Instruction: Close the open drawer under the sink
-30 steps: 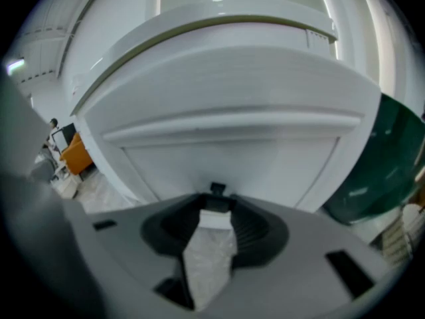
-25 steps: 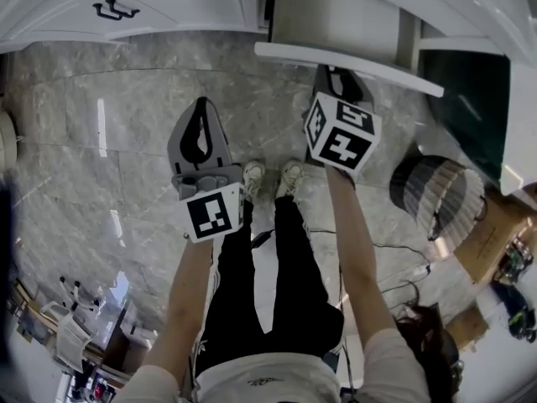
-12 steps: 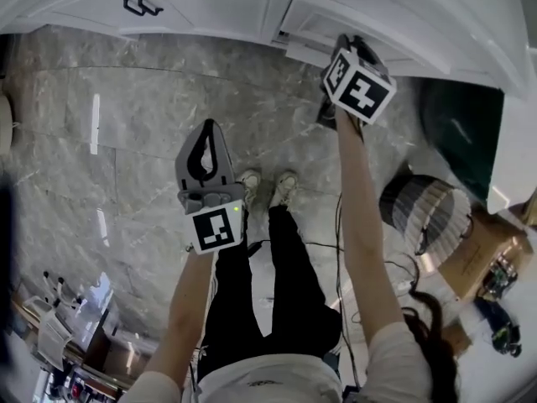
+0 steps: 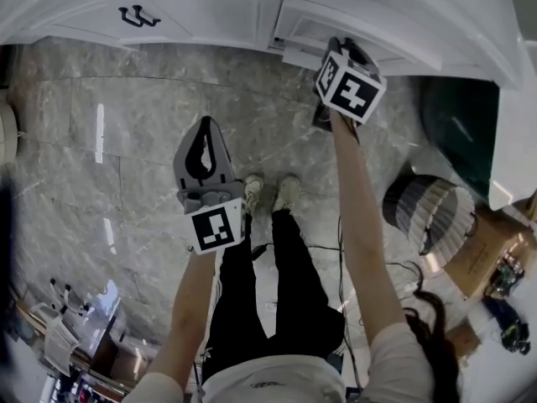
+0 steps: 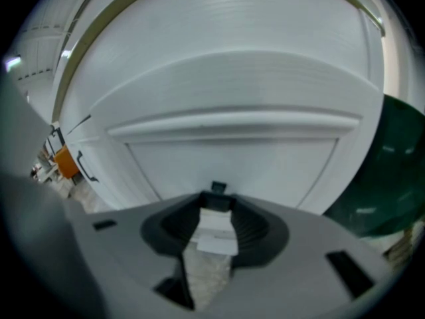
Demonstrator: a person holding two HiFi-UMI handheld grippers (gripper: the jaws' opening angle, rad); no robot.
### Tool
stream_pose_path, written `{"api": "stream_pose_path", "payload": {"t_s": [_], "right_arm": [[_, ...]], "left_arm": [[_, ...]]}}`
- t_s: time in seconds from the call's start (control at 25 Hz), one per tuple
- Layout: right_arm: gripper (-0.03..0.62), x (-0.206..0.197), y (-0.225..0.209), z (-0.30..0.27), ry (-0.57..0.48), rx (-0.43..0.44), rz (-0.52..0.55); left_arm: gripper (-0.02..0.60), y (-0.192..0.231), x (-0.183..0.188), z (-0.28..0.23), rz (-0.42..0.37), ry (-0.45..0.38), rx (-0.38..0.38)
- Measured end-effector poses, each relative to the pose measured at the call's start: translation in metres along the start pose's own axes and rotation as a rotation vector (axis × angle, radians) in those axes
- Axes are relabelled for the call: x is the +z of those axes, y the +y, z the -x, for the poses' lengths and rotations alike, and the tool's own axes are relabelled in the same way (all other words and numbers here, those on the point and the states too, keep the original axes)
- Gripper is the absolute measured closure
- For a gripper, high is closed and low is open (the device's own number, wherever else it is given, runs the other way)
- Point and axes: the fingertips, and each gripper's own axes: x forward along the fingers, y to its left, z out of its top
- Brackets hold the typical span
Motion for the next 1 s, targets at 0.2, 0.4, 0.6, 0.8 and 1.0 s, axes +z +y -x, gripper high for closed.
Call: {"api": "stream_pose_path", "payload": {"t_s": [0.2,0.4,0.6,0.8,1.0], "right_arm": [[0.43,0.001,0.001,0.0,-0.004,0.013,0.01],[0.43,0.0,0.001,0.0,-0.004,0.023,0.004],[0.428,-0.001,0.001,0.0,-0.018,0.022,0.015],[0.428,-0.003,0.004,-0.001,-0.015,-0.016,0.078],[0.39,-0.003,0.005,0.005,0.008,0.01,0.029]], "left_arm": [[0.561,-0.009,0.0,0.002,0.002,0.003,-0.011],[0.561,-0.013,0.003,0.003,0.001,-0.002,-0.014],[0.561,-0.012,0.006,0.004,-0.001,-0.005,-0.009],[0.561,-0.01,0.009,0.009,0.009,-0.001,-0.001],[0.561,-0.016,0.017,0.015,-0.007,-0.013,-0.017]]}}
